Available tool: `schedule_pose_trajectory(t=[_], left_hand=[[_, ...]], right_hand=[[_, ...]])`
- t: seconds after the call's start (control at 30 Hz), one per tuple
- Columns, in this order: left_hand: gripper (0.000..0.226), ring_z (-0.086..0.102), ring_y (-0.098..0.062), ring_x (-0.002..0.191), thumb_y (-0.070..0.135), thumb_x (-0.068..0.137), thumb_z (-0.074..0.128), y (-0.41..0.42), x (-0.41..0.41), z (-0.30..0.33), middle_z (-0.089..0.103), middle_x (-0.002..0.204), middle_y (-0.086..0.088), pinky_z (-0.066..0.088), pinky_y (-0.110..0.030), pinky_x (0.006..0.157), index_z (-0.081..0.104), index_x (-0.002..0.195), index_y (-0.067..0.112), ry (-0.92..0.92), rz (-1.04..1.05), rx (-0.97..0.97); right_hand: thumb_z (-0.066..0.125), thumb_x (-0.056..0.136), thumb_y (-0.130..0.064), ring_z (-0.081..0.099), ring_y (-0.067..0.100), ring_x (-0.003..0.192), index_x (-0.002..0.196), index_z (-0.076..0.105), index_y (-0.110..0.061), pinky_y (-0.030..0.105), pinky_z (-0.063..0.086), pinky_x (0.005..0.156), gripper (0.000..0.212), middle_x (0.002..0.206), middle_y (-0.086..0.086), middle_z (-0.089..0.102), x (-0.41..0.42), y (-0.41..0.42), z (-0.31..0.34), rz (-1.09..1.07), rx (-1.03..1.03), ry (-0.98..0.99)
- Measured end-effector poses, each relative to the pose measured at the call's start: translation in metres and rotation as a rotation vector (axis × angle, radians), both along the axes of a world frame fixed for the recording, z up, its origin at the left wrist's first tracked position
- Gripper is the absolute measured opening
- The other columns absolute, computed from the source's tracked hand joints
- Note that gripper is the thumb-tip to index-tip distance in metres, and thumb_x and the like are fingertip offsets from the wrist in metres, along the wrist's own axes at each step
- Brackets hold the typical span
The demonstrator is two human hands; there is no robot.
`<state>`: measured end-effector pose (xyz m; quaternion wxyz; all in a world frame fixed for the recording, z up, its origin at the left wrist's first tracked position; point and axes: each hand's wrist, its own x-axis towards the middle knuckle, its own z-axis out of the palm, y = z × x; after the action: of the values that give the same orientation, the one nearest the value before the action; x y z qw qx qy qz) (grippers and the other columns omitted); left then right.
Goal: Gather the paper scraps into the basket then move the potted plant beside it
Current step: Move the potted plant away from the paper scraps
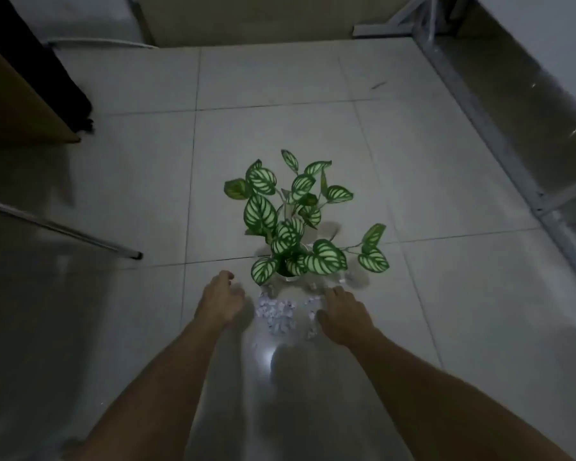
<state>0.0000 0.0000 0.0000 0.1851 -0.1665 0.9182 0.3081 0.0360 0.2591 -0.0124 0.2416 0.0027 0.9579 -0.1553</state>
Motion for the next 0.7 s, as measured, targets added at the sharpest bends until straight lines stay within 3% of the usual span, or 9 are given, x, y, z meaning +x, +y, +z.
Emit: schedule_pose_trajectory(t=[0.1,0.17,0.23,0.3,0.4,0.47,0.53,0.6,0.7], left_hand=[[0.055,0.066,-0.021,0.098,0.022,0.079,0.072,0.023,-0.018,-0.028,0.062,0.122,-0.011,0.055,-0.033,0.079,0.051,0.128,0.011,0.06,-0.026,0.296],[0.05,0.069,-0.025,0.087,0.016,0.073,0.079,0.037,-0.032,-0.05,0.068,0.106,-0.012,0.059,-0.034,0.066,0.059,0.118,0.006,0.152,-0.113,0.433],[0.057,0.067,-0.025,0.092,0.014,0.07,0.086,0.046,-0.034,-0.065,0.068,0.104,-0.008,0.054,-0.017,0.063,0.058,0.12,0.006,0.188,-0.115,0.528],[0.068,0.062,-0.02,0.11,0.011,0.067,0.088,0.053,-0.036,-0.071,0.065,0.118,-0.003,0.05,-0.011,0.077,0.055,0.127,0.013,0.228,-0.145,0.613],[0.08,0.057,0.004,0.111,0.016,0.061,0.092,0.057,-0.04,-0.069,0.062,0.117,0.026,0.049,-0.015,0.089,0.05,0.121,0.049,0.315,-0.2,0.624],[0.087,0.053,0.009,0.108,0.022,0.058,0.093,0.059,-0.043,-0.067,0.056,0.118,0.024,0.042,-0.007,0.087,0.043,0.126,0.044,0.347,-0.196,0.569],[0.082,0.052,0.016,0.102,0.026,0.059,0.092,0.061,-0.042,-0.067,0.055,0.111,0.027,0.04,-0.002,0.082,0.043,0.118,0.057,0.364,-0.186,0.544],[0.078,0.054,0.018,0.095,0.028,0.06,0.09,0.062,-0.041,-0.067,0.056,0.101,0.036,0.043,-0.006,0.081,0.043,0.099,0.077,0.362,-0.155,0.56],[0.074,0.057,0.017,0.096,0.026,0.061,0.087,0.06,-0.048,-0.064,0.062,0.098,0.041,0.048,-0.007,0.081,0.048,0.099,0.075,0.396,-0.133,0.615]], right_hand=[[0.059,0.087,-0.037,0.048,0.033,0.121,0.14,0.04,-0.013,0.041,0.044,0.095,0.061,0.136,0.014,0.047,-0.017,-0.007,-0.032,-0.109,-0.16,0.15],[0.066,0.084,-0.032,0.051,0.036,0.118,0.134,0.046,-0.006,0.039,0.044,0.095,0.06,0.131,0.019,0.052,-0.034,-0.014,-0.052,-0.117,-0.249,0.283],[0.069,0.082,-0.031,0.055,0.034,0.112,0.124,0.054,-0.005,0.036,0.045,0.093,0.052,0.12,0.017,0.06,-0.044,-0.021,-0.067,-0.127,-0.311,0.399],[0.069,0.08,-0.035,0.056,0.03,0.114,0.123,0.054,-0.013,0.035,0.045,0.093,0.05,0.12,0.011,0.061,-0.052,-0.026,-0.071,-0.155,-0.352,0.45],[0.066,0.079,-0.043,0.044,0.025,0.13,0.139,0.034,-0.029,0.047,0.034,0.106,0.069,0.139,0.001,0.052,-0.058,-0.029,-0.073,-0.181,-0.394,0.405],[0.063,0.081,-0.044,0.044,0.025,0.132,0.142,0.029,-0.033,0.05,0.034,0.108,0.07,0.142,0.0,0.05,-0.059,-0.026,-0.074,-0.168,-0.462,0.412],[0.059,0.085,-0.048,0.048,0.027,0.128,0.138,0.032,-0.032,0.048,0.036,0.106,0.062,0.137,0.001,0.054,-0.059,-0.025,-0.075,-0.145,-0.453,0.424],[0.055,0.087,-0.05,0.051,0.03,0.123,0.132,0.037,-0.03,0.046,0.038,0.101,0.052,0.132,0.004,0.056,-0.063,-0.027,-0.074,-0.13,-0.397,0.447],[0.055,0.084,-0.047,0.054,0.029,0.12,0.127,0.041,-0.033,0.044,0.045,0.098,0.047,0.131,0.003,0.058,-0.073,-0.034,-0.065,-0.128,-0.469,0.456]])
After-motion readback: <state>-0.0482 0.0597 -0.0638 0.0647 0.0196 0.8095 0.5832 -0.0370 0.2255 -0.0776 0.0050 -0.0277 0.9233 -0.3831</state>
